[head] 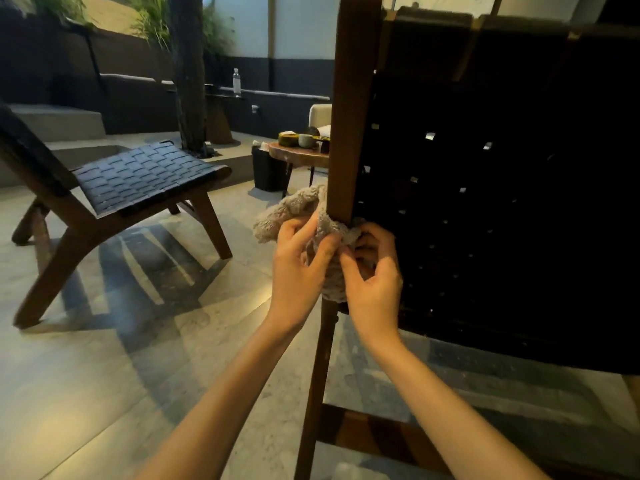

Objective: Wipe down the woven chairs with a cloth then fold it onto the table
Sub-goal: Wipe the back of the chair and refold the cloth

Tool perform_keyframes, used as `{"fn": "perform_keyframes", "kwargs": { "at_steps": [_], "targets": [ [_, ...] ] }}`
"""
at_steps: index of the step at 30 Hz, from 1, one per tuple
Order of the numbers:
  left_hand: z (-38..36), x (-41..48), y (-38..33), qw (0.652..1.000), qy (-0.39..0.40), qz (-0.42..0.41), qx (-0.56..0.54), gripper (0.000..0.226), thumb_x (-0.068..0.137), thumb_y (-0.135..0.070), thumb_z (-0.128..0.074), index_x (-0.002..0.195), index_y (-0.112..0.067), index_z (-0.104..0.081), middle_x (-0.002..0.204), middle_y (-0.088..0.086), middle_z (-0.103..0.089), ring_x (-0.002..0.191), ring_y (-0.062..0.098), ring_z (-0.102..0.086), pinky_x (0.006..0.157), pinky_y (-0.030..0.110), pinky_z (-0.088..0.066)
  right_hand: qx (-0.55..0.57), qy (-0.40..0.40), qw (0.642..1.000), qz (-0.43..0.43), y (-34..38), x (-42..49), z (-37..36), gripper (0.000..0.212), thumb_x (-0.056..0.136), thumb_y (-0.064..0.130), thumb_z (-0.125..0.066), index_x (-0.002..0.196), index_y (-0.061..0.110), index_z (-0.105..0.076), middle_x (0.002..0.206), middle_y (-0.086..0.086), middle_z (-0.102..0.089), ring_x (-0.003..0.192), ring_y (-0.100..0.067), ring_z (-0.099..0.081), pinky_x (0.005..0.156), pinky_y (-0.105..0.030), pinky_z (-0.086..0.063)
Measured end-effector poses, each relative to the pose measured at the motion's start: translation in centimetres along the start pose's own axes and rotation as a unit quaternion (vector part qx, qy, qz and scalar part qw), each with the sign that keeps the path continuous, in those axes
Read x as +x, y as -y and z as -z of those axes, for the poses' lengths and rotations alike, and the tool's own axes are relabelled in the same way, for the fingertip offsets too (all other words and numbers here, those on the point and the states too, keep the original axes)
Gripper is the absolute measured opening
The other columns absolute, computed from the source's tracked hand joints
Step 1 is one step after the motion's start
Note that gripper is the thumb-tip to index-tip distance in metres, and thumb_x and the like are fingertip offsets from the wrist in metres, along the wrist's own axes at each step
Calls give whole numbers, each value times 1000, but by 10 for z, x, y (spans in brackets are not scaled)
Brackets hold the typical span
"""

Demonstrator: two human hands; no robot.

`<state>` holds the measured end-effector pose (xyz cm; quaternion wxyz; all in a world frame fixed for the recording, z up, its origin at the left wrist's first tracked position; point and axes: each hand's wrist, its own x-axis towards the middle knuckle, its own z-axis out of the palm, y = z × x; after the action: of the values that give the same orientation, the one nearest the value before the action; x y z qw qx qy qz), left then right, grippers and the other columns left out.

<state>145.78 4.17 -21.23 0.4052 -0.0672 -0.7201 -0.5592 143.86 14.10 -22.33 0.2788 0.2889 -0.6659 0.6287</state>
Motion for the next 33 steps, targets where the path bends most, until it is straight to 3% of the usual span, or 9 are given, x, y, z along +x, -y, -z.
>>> {"fn": "perform_keyframes", "kwargs": {
  "at_steps": [5, 8, 13, 16, 18, 21, 25, 30, 33],
  "targets": [
    [-9, -29, 57, 998, 25, 26, 60, 36, 94, -10, -53, 131, -9, -55, 106, 7, -53, 97, -11, -41, 81, 3, -33, -10, 64, 996, -65, -44, -24, 7, 40, 90, 11, -62, 117, 36, -46, 117, 2, -60, 111, -8, -57, 93, -17, -45],
    [-12, -44, 85, 992, 59, 61, 90, 37, 96, -10, -51, 133, -11, -53, 102, 4, -50, 94, -12, -39, 81, 3, -31, -31, 104, 989, -103, -65, -34, 10, 41, 89, 11, -64, 112, 39, -45, 110, 8, -59, 106, -7, -58, 87, -12, -46],
    [-16, -61, 119, 978, 119, 129, 109, 28, 99, -13, -44, 123, -12, -58, 99, -1, -43, 95, 2, -39, 80, -1, -30, -85, 135, 977, -138, -93, -48, 10, 27, 89, 13, -65, 112, 20, -54, 116, 1, -61, 110, -14, -58, 92, -31, -51],
    [-15, -67, 138, 966, 163, 144, 138, 24, 99, -13, -42, 115, -13, -61, 93, -1, -43, 93, 9, -39, 75, 7, -32, -150, 122, 973, -123, -102, -57, 7, 20, 90, 11, -62, 109, 9, -59, 113, -8, -62, 107, -21, -58, 88, -37, -52],
    [-16, -74, 149, 960, 176, 149, 158, 20, 99, -13, -44, 107, -17, -61, 86, -6, -42, 91, 13, -40, 71, 14, -33, -177, 102, 972, -119, -105, -65, 3, 15, 90, 11, -61, 106, 9, -61, 107, -7, -62, 103, -20, -59, 82, -31, -52],
    [-17, -83, 155, 964, 155, 138, 165, 18, 97, -15, -47, 99, -29, -58, 82, -10, -43, 85, 10, -40, 68, 9, -32, -217, 71, 967, -115, -108, -74, 0, 15, 91, 12, -61, 106, 11, -62, 103, -5, -64, 94, -14, -60, 70, -7, -43],
    [-15, -101, 161, 963, 149, 154, 162, 22, 96, -28, -50, 116, -30, -58, 92, -12, -48, 91, 2, -42, 73, 5, -31, -218, 22, 959, -177, -116, -98, 0, 16, 92, 13, -59, 106, 13, -64, 99, -1, -64, 90, -8, -59, 63, 0, -38],
    [-14, -112, 168, 947, 185, 229, 132, 39, 99, -30, -45, 136, -20, -46, 134, 2, -37, 125, 11, -36, 104, 24, -34, -152, 20, 939, -308, -130, -118, -6, 17, 96, 19, -53, 110, 11, -58, 104, -5, -60, 100, -17, -59, 82, -26, -51],
    [-19, -106, 169, 952, 210, 219, 28, 31, 101, -20, -39, 132, -20, -47, 117, -9, -57, 109, 0, -55, 86, 17, -48, -67, 34, 937, -340, -139, -105, -12, 20, 97, 18, -52, 118, 18, -51, 100, 9, -56, 99, -8, -55, 82, -23, -48]
  ]
}}
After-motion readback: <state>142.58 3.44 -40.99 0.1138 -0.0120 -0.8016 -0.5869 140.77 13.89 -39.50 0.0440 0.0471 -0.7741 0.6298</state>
